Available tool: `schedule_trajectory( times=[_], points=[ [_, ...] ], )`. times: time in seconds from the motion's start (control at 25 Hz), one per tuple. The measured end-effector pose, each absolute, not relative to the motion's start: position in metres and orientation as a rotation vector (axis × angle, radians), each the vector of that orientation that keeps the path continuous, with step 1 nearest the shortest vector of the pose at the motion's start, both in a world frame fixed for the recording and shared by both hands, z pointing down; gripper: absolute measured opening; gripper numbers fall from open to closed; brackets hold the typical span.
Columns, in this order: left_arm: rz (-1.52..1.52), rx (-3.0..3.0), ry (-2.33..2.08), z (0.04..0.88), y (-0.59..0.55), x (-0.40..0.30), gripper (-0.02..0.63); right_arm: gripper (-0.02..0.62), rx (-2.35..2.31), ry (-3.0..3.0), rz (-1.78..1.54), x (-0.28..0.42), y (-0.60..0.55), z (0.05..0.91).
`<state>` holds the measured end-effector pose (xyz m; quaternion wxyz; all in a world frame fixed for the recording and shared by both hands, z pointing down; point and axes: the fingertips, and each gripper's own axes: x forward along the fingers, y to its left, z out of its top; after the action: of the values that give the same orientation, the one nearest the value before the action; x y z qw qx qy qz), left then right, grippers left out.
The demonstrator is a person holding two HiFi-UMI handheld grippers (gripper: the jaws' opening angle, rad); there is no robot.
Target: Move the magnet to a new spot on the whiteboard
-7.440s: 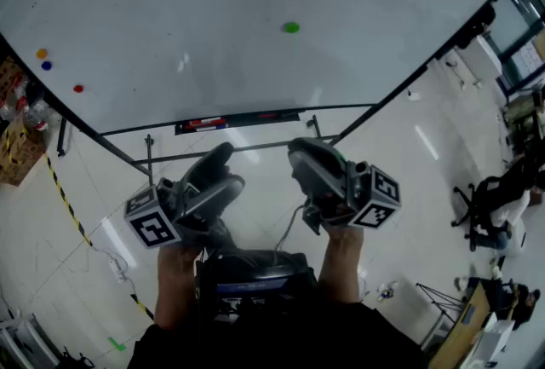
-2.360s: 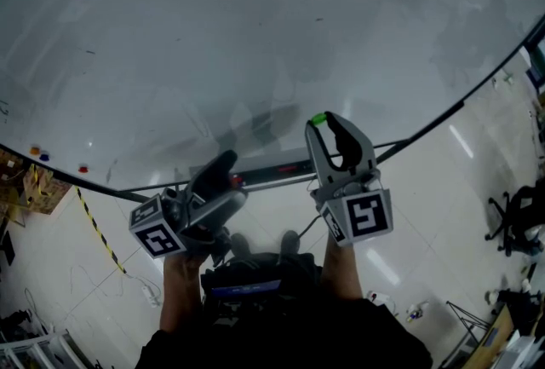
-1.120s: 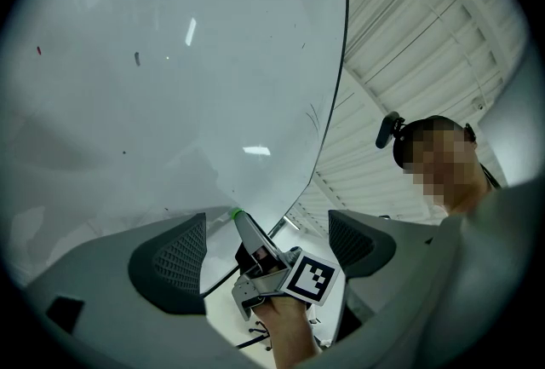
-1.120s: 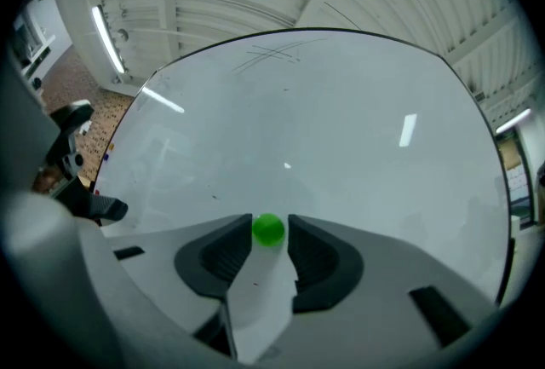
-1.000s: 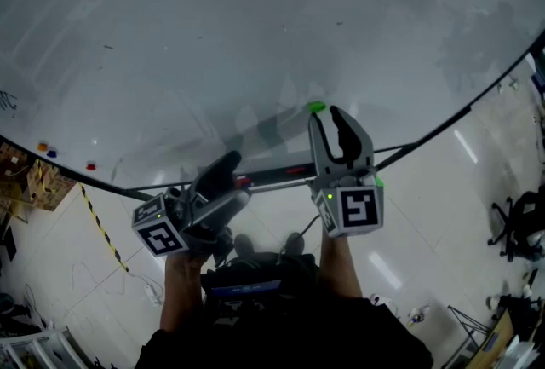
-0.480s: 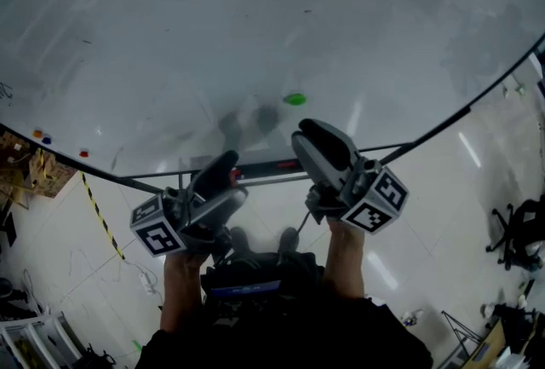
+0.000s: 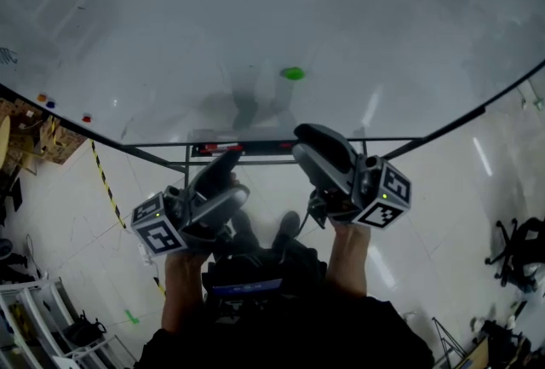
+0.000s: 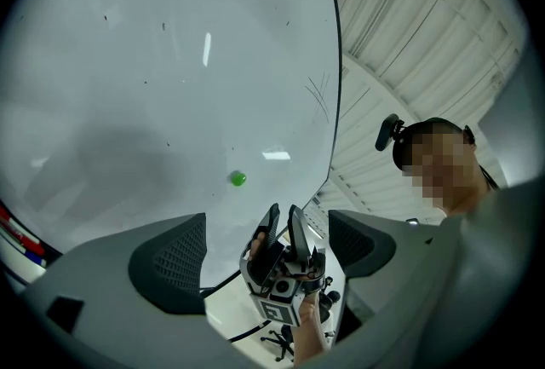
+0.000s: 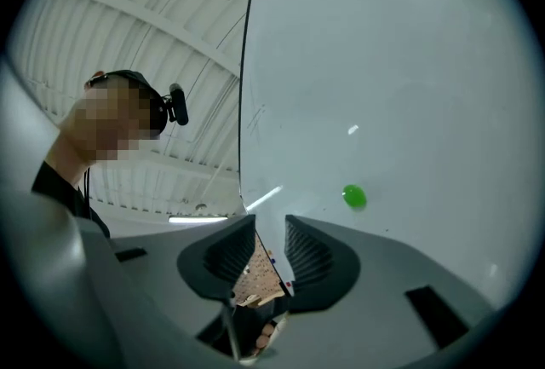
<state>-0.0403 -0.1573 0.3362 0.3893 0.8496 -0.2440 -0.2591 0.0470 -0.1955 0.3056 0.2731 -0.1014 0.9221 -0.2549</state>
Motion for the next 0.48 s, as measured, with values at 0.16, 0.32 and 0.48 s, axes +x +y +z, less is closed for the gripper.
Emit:
schedule_trajectory(
  times=[0.16,0.32,0.48],
  points=[
    [-0.674,2.169,-0.61,0.332,-0.143,-0.044,0.442,0.13,-0.238,2.481,-0.675,0.041,-0.178,0.3],
    [-0.669,2.202,-0.563,0.326,-0.125,-0.051,0.442,0.13,-0.235,2.504,-0.614,0.03,-0.149,0.286],
    [-0.677,2.208,-0.53,0.324,-0.099,-0.072,0.442,0.13,-0.231,2.525,-0.584,0.009,-0.117,0.276]
  ],
)
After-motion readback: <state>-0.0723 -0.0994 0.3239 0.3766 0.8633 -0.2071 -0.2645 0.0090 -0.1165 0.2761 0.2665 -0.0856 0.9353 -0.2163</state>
